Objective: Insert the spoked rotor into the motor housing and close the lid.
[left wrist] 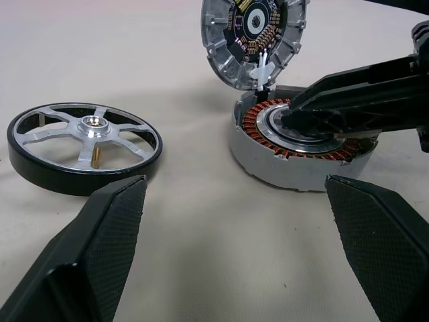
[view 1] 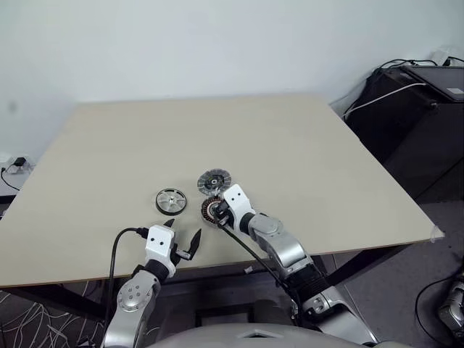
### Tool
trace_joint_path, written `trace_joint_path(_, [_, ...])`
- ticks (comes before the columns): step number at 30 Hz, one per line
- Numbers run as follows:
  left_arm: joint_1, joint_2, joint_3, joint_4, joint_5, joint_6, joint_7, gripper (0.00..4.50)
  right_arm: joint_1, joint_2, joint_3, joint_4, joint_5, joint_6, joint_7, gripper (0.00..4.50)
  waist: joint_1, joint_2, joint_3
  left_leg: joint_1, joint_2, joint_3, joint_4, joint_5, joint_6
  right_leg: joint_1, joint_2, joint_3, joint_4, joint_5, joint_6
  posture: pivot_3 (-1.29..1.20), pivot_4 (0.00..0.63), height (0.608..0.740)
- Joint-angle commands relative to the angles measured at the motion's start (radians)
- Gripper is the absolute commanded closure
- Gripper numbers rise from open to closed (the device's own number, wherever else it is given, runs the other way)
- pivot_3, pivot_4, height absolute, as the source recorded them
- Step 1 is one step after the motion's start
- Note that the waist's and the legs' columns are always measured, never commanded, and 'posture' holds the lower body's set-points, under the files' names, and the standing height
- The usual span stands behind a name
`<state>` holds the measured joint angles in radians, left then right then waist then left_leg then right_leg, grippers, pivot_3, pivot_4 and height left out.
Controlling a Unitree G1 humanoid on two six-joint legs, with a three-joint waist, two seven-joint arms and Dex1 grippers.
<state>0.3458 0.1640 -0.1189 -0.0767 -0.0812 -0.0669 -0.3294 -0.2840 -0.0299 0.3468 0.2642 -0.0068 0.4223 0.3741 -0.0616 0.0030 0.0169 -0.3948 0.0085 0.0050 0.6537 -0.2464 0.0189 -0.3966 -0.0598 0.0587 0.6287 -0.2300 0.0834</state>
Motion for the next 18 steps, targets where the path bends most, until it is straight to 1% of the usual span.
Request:
trace_joint_path(1, [-0.007,0.002,0.0,-0.029,-0.001,-0.007,-0.002,0.0,-0.018,0.013,-0.004,-0.009,0.001,-0.015,0.01,3.82,0.0,0.0,0.0,0.0,0.0,0.0,0.0,0.0,0.0,0.0,0.0,0.0,0.0,0.0,0.0,0.0,0.0,0.74])
trace_joint_path(2, [-0.007,0.001,0.0,-0.029,-0.002,-0.008,-0.001,0.0,-0.018,0.013,-0.004,-0.01,0.002,-0.014,0.012,3.82,0.0,0.0,0.0,0.0,0.0,0.0,0.0,0.0,0.0,0.0,0.0,0.0,0.0,0.0,0.0,0.0,0.0,0.74])
trace_joint_path(3, [-0.007,0.001,0.0,-0.028,-0.002,-0.008,-0.001,0.0,-0.018,0.013,-0.004,-0.01,0.002,-0.014,0.014,3.1,0.0,0.0,0.0,0.0,0.0,0.0,0.0,0.0,0.0,0.0,0.0,0.0,0.0,0.0,0.0,0.0,0.0,0.74])
trace_joint_path(4, [-0.008,0.0,0.0,-0.027,-0.002,-0.008,0.0,0.0,-0.016,0.011,-0.005,-0.017,0.003,-0.01,0.017,2.86,0.0,0.0,0.0,0.0,0.0,0.0,0.0,0.0,0.0,0.0,0.0,0.0,0.0,0.0,0.0,0.0,0.0,0.74])
trace_joint_path(9, [-0.006,-0.001,-0.002,-0.024,-0.001,-0.008,0.0,0.0,0.015,-0.002,-0.014,-0.107,0.034,0.026,0.052,1.26,0.001,0.0,0.0,0.0,0.0,0.0,0.0,0.0,0.0,0.0,0.0,0.0,0.0,0.0,0.0,0.0,0.0,0.74])
trace_joint_path(12, [-0.007,-0.001,-0.003,-0.022,-0.002,-0.007,-0.002,0.0,0.049,-0.024,-0.007,-0.238,0.067,0.064,0.099,1.26,0.001,0.0,0.0,-0.001,0.0,0.0,0.0,0.0,0.0,0.0,0.0,0.0,0.0,0.0,0.0,0.0,0.0,0.74])
trace_joint_path(15, [-0.013,-0.002,-0.004,-0.016,-0.001,-0.007,-0.003,0.0,0.061,-0.029,-0.011,-0.295,0.075,0.092,0.09,1.26,0.001,0.0,0.0,0.0,0.0,0.0,0.0,0.0,0.0,-0.001,0.0,0.0,0.0,-0.001,0.001,0.0,0.0,0.74])
trace_joint_path(16, [-0.015,-0.003,-0.005,-0.014,-0.001,-0.007,-0.004,0.0,0.063,-0.035,-0.004,-0.308,0.066,0.095,0.085,1.68,0.001,0.0,0.0,0.0,0.0,0.0,0.0,0.0,-0.001,-0.001,0.0,0.0,0.0,-0.001,0.001,0.0,0.0,0.74])
trace_joint_path(17, [-0.017,-0.003,-0.006,-0.013,-0.001,-0.007,-0.004,0.0,0.064,-0.04,0.002,-0.317,0.058,0.097,0.079,1.87,0.001,0.0,0.0,0.0,0.0,0.0,0.0,0.0,-0.001,-0.001,0.0,0.0,0.0,-0.001,0.001,0.0,0.0,0.74])
trace_joint_path(18, [-0.018,-0.004,-0.007,-0.012,-0.001,-0.007,-0.004,0.0,0.066,-0.042,0.006,-0.325,0.054,0.1,0.074,2.21,0.001,0.0,0.0,0.0,0.0,0.0,0.0,-0.001,-0.001,-0.001,0.0,0.0,0.0,-0.001,0.001,0.0,0.0,0.74])
